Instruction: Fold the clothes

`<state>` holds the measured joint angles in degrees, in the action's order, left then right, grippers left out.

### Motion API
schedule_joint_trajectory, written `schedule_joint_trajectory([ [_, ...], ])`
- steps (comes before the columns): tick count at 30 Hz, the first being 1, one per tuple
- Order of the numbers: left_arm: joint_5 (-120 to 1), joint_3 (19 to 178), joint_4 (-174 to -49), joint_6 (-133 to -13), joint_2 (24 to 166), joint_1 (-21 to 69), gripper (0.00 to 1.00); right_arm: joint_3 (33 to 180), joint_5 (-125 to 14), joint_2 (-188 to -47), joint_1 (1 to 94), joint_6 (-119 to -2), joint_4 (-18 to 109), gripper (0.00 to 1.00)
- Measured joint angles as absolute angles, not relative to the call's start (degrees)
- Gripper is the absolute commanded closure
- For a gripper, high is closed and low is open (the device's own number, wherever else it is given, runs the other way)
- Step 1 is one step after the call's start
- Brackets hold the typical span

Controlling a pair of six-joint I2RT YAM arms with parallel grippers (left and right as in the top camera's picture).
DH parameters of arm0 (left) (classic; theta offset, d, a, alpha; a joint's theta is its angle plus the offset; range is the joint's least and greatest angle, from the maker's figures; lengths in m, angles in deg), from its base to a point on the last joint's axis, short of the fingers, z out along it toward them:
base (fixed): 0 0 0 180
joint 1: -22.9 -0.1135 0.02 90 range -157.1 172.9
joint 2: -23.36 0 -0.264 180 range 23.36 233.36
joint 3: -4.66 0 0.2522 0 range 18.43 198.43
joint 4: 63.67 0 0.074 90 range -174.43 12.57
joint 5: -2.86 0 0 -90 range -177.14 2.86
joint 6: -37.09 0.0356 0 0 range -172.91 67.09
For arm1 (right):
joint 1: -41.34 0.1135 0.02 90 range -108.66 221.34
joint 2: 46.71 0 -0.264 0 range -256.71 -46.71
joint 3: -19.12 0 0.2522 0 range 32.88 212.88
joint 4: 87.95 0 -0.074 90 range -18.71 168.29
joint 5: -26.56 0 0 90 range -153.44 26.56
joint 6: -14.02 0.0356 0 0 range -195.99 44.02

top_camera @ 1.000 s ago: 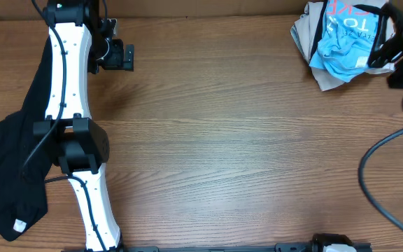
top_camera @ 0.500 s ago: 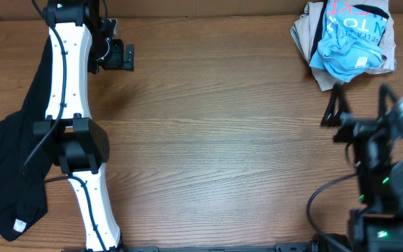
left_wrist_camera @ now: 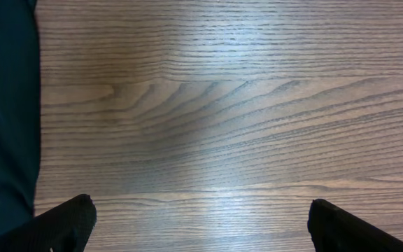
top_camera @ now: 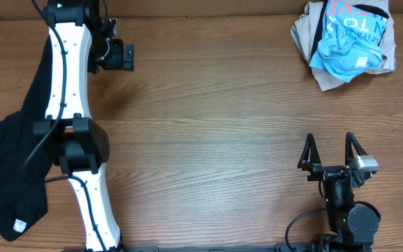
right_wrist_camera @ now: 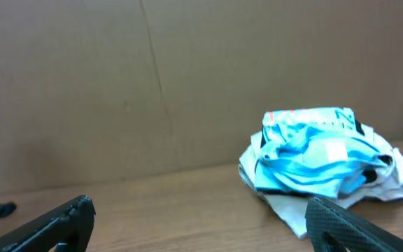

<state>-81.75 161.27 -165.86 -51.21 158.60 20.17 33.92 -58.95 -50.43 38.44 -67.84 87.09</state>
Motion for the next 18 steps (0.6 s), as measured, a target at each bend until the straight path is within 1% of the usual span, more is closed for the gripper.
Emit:
schedule_joint_trajectory([
  [3,-81.8,161.3,-165.9,-51.2,158.6,20.2,0.00,33.9,-59.3,-48.5,38.4,-67.6,84.0,0.00],
  [9,-81.7,161.3,-165.9,-51.2,158.6,20.2,0.00,33.9,-60.0,-47.5,38.4,-67.2,74.0,0.00],
  [18,-81.8,161.3,-165.9,-51.2,158.6,20.2,0.00,33.9,-60.7,-47.5,38.4,-67.2,73.3,0.00],
])
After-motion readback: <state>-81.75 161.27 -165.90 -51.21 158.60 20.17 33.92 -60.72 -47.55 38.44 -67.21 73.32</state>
